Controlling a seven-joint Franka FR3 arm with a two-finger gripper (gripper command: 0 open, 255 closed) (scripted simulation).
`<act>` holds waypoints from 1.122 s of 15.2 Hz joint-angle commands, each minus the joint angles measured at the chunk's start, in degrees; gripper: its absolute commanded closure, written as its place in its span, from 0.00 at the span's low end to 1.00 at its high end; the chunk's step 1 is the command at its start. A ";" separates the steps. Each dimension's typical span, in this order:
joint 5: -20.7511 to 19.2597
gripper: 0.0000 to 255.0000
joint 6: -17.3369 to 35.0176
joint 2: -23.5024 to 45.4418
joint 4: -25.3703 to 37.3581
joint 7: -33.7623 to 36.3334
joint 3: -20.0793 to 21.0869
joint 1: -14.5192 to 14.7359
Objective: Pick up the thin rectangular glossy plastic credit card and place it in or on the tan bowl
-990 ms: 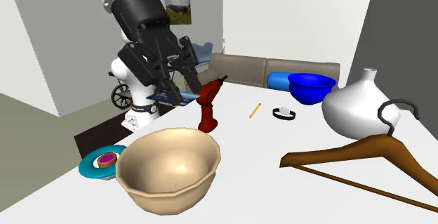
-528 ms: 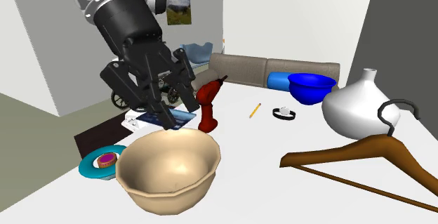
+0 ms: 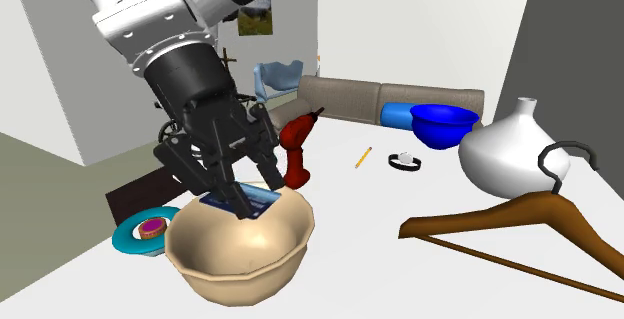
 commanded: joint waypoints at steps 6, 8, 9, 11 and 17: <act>2.56 1.00 2.91 1.19 -2.64 -2.84 0.96 -0.38; 2.56 1.00 2.91 1.19 -2.64 -2.84 0.96 -0.38; 2.56 1.00 2.91 1.19 -2.64 -2.84 0.96 -0.38; 2.56 1.00 2.91 1.19 -2.64 -2.84 0.96 -0.38; 2.55 0.00 2.90 1.19 -2.63 -2.83 0.96 -0.38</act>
